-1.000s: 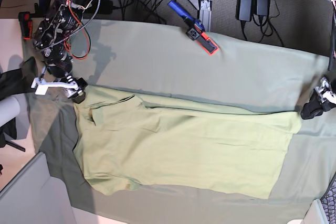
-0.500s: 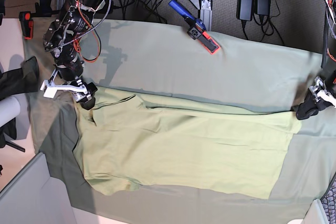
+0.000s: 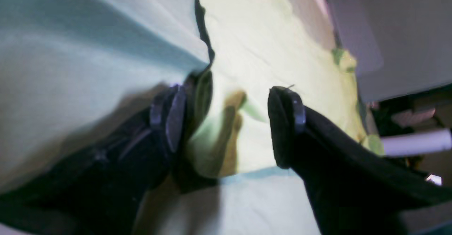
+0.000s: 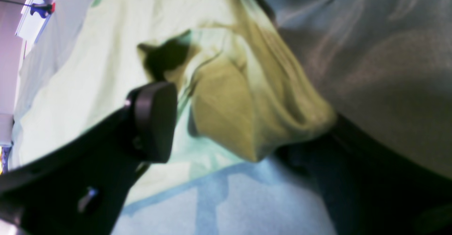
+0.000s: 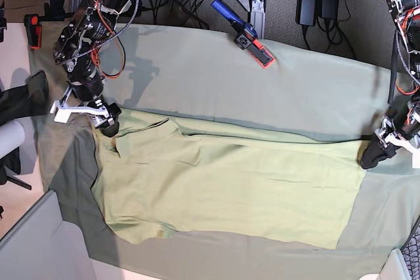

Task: Fold the T-shirt properly
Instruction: 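Drag the held shirt with both grippers to straighten it on the cloth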

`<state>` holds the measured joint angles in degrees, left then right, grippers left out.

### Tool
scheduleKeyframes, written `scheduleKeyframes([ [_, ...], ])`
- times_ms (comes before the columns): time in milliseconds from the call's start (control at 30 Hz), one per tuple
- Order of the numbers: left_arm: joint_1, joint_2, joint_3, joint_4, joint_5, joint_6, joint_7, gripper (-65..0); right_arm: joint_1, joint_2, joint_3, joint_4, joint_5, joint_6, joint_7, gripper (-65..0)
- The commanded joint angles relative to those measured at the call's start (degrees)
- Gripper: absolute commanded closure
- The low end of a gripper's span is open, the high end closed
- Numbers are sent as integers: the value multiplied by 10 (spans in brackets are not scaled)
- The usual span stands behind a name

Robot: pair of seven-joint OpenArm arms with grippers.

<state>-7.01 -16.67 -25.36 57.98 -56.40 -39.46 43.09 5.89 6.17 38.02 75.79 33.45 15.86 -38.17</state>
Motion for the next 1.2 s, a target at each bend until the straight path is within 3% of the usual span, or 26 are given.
scheduleKeyframes([
  [0, -6, 2, 11, 2, -11, -2, 10, -391, 6, 5, 0, 4, 2, 9, -11, -445],
  [400, -5, 21, 98, 12, 14, -2, 14, -389, 6, 4, 0, 4, 2, 9, -11, -445],
  [433, -5, 21, 98, 13, 16, -2, 12, -380, 6, 4, 0, 4, 2, 9, -11, -445],
  [500, -6, 21, 98, 14, 16, -2, 7, -294, 6, 5, 0, 4, 2, 9, -11, -439],
  [533, -6, 20, 98, 14, 16, -2, 4, -218, 6, 5, 0, 4, 2, 9, -10, -403],
  [600, -6, 21, 98, 16, 18, -2, 0, -90, 6, 5, 0, 4, 10, 9, -10, -249],
  [667, -6, 20, 98, 17, 19, -5, -7, -20, 6, 5, 0, 4, 41, 9, -11, -46],
  [700, -6, 20, 98, 17, 19, -5, -9, 0, 6, 5, 0, 4, 52, 9, -11, 0],
  [867, -6, 18, 97, 18, 10, -5, -6, 0, 6, 5, 0, 4, 61, 9, -16, 0],
  [1167, 0, 2, 92, 75, -17, -5, 87, 0, -1, 28, 0, 6, 129, 40, -61, 0],
])
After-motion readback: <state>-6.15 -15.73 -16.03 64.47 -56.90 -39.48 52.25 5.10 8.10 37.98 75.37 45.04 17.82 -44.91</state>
